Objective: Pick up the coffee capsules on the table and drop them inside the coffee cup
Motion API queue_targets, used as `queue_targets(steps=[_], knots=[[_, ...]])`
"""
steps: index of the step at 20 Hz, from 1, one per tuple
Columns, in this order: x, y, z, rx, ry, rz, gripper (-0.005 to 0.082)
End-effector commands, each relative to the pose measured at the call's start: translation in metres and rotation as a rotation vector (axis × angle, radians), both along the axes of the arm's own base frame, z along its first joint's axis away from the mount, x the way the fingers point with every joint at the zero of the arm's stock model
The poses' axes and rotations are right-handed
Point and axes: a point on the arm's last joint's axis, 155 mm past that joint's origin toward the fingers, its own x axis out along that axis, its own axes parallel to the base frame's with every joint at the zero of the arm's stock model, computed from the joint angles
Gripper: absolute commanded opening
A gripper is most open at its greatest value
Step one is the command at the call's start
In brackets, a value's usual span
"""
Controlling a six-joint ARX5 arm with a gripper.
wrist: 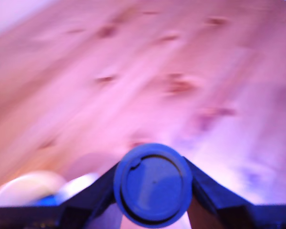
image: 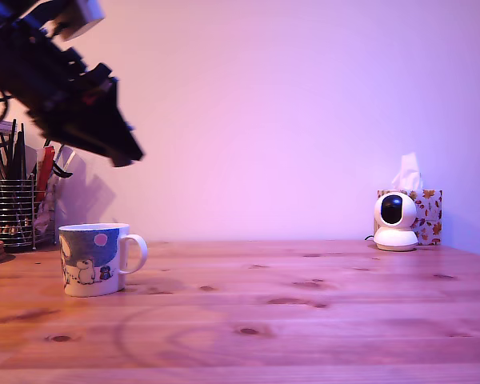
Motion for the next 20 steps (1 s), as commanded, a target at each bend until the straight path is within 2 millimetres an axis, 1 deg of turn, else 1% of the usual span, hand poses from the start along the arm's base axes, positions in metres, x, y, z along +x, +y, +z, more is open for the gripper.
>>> queue_targets(steps=[1,6,9,12,15,17,20], knots=[[0.008,0.006,0.01,-0.027,-0.004,0.046,0.0231],[0.016,0.031,0.013,-0.071,0.095,0.197,0.0231],[0.018,0.044,0.018,-0.073,0.14,0.249,0.0231],[0.015,0.058,0.019,-0.044,0.185,0.293,0.0231],[0.016,0.065,0.024,-0.034,0.2,0.315,0.0231],[0.016,0.069,0.022,-0.025,0.229,0.342,0.0231],[0.021,0.069,0.008,0.004,0.296,0.349,0.0231]])
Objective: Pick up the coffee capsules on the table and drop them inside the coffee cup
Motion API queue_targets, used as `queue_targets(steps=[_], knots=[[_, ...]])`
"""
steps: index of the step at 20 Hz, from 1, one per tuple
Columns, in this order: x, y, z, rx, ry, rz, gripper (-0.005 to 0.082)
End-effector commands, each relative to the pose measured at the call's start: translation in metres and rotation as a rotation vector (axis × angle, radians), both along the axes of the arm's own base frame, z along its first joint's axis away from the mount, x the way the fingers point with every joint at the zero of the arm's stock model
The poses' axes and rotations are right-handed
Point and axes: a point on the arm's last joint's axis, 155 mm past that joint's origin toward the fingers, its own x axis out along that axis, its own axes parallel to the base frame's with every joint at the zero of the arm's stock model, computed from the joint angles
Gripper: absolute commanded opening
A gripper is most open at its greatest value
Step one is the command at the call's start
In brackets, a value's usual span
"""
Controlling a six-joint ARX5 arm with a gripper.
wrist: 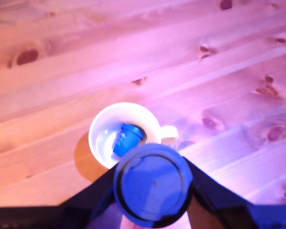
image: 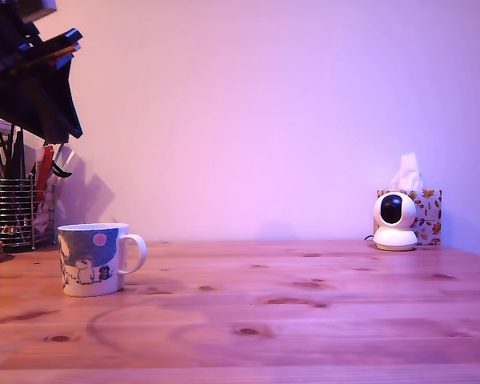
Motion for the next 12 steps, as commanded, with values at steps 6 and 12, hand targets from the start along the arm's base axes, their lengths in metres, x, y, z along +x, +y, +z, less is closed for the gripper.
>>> queue_targets(steps=[6,12], knots=[[0.023,0.003,-0.038,0.054,0.14,0.027,0.0231],[0.042,0.004,-0.057,0.097,0.239,0.04,0.0231]])
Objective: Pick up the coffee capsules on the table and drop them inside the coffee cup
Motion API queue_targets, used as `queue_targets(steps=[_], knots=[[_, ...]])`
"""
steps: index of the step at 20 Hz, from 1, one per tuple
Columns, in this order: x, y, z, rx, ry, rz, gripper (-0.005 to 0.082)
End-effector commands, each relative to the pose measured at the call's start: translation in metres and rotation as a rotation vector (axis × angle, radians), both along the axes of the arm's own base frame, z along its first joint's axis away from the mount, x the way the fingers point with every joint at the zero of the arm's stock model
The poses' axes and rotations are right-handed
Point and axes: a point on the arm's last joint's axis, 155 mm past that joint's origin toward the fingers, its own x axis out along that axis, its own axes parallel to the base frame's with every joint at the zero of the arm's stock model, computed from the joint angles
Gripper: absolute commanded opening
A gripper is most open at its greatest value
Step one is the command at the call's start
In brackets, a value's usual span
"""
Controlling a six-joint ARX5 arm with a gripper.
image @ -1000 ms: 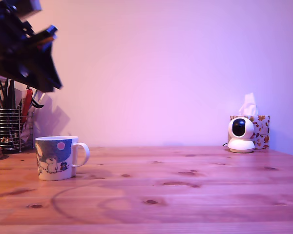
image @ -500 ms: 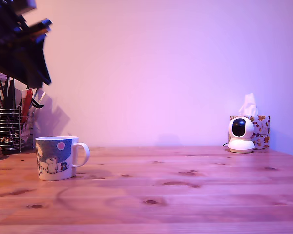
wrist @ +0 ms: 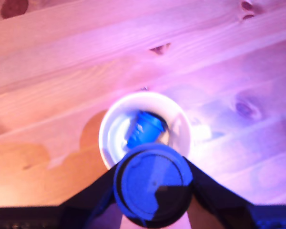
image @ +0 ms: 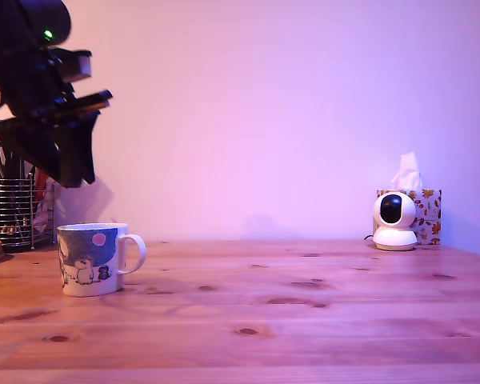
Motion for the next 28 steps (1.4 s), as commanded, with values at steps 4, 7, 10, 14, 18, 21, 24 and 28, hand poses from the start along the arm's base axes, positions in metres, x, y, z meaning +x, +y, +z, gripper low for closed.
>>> queue_targets(steps=[4,7,10,14,18,21,24,28], knots=[[0.011,0.002,-0.025,0.03,0.082,0.012,0.0231],[0.017,0.002,-0.04,0.042,0.11,0.015,0.0231],[0.017,0.002,-0.052,0.048,0.138,0.015,0.0231],[0.023,-0.001,-0.056,0.042,0.126,0.011,0.0231],[0.027,-0.005,-0.054,0.038,0.107,0.004,0.0231],[0.027,-0.006,-0.053,0.033,0.104,0.001,0.0235],[0.025,-0.009,-0.054,0.035,0.107,-0.007,0.0408],[0.022,-0.01,-0.055,0.039,0.121,-0.009,0.0503]])
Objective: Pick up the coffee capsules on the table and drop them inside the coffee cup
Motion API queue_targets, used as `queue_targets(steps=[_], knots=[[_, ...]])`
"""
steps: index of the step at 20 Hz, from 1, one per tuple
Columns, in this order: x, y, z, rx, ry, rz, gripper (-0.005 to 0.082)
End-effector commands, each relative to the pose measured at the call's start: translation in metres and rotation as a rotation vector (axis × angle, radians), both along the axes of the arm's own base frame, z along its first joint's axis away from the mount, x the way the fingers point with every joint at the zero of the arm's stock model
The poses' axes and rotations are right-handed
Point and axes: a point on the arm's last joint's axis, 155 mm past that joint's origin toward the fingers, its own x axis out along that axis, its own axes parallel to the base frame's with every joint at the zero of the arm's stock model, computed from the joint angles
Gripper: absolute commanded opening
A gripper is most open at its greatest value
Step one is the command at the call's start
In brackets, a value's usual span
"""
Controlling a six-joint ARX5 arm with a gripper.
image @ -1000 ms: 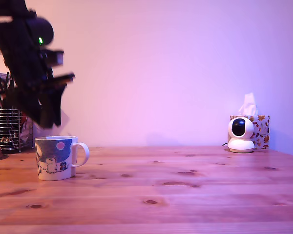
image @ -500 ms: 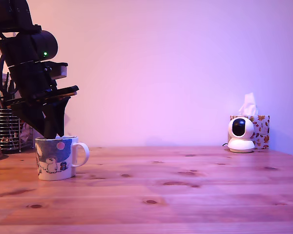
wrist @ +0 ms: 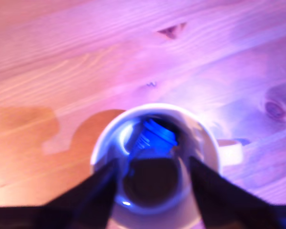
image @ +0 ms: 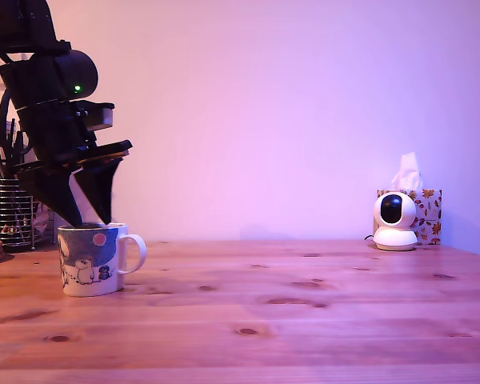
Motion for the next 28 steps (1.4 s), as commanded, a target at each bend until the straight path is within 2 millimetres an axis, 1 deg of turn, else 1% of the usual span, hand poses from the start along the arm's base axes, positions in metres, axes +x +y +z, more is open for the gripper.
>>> queue_targets(steps=[1,3,7,8,10,12,13,14,15,16,19,20,21,22,26,28], knots=[[0.001,-0.002,-0.006,0.002,0.015,-0.002,0.0503],[-0.001,-0.001,-0.007,0.004,0.026,-0.002,0.0502],[0.0,-0.001,-0.007,0.0,0.023,0.006,0.0494],[0.001,-0.001,-0.006,-0.001,0.019,0.006,0.0465],[0.0,-0.002,-0.005,-0.008,0.02,0.014,0.0337],[-0.001,-0.008,0.003,-0.031,0.012,0.007,0.0182],[-0.001,-0.01,0.008,-0.042,0.0,0.003,0.0106],[0.001,-0.013,0.016,-0.054,-0.022,-0.003,0.0048],[0.003,-0.017,0.026,-0.062,-0.055,-0.01,-0.0001],[0.007,-0.021,0.038,-0.075,-0.099,-0.019,-0.0024],[0.021,-0.035,0.076,-0.114,-0.247,-0.043,-0.0024],[0.024,-0.039,0.085,-0.122,-0.277,-0.05,-0.0024],[0.024,-0.04,0.09,-0.127,-0.292,-0.053,-0.0024],[0.024,-0.041,0.092,-0.131,-0.297,-0.052,-0.0024],[0.014,-0.04,0.085,-0.13,-0.246,-0.053,-0.0024],[0.01,-0.047,0.088,-0.155,-0.241,-0.074,-0.0024]])
